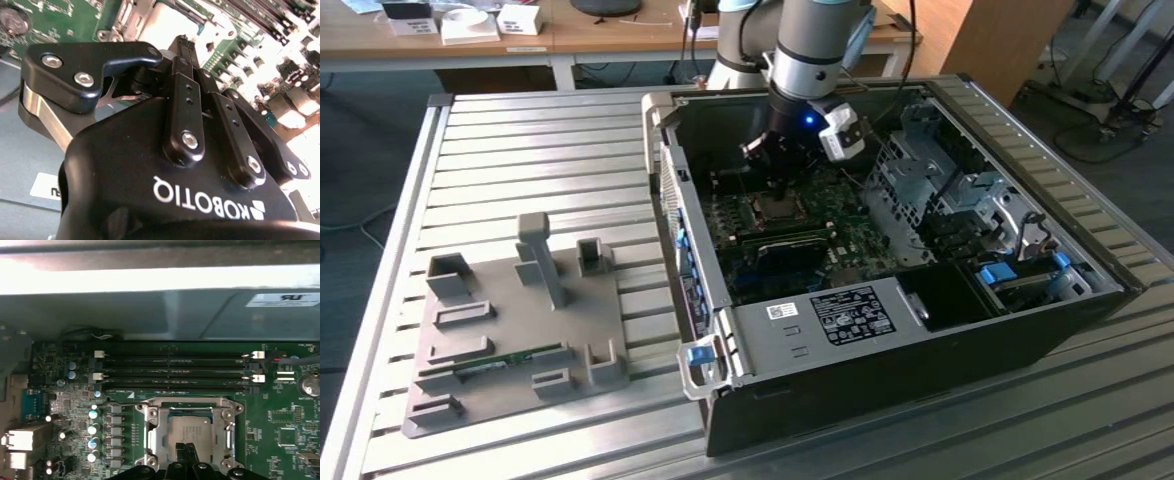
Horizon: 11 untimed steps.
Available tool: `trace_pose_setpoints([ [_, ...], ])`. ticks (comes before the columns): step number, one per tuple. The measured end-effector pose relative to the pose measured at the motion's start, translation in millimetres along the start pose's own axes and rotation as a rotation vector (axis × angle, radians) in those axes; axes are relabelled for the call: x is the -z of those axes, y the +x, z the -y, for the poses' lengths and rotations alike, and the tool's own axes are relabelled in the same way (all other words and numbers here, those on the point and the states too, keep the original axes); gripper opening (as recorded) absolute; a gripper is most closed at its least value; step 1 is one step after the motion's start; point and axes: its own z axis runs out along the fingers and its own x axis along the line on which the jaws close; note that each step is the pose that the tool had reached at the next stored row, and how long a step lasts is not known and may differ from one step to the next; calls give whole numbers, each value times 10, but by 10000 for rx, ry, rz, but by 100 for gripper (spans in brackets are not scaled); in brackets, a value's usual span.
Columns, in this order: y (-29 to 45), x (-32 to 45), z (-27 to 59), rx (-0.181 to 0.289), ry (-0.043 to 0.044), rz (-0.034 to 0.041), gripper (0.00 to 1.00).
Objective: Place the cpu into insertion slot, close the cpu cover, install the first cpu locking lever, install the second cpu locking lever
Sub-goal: 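Close the cpu cover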
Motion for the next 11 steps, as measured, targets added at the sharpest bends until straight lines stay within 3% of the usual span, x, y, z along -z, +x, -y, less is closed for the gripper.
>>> trace_pose_setpoints([
  [11,77,-29,1,0,-1,1,11],
])
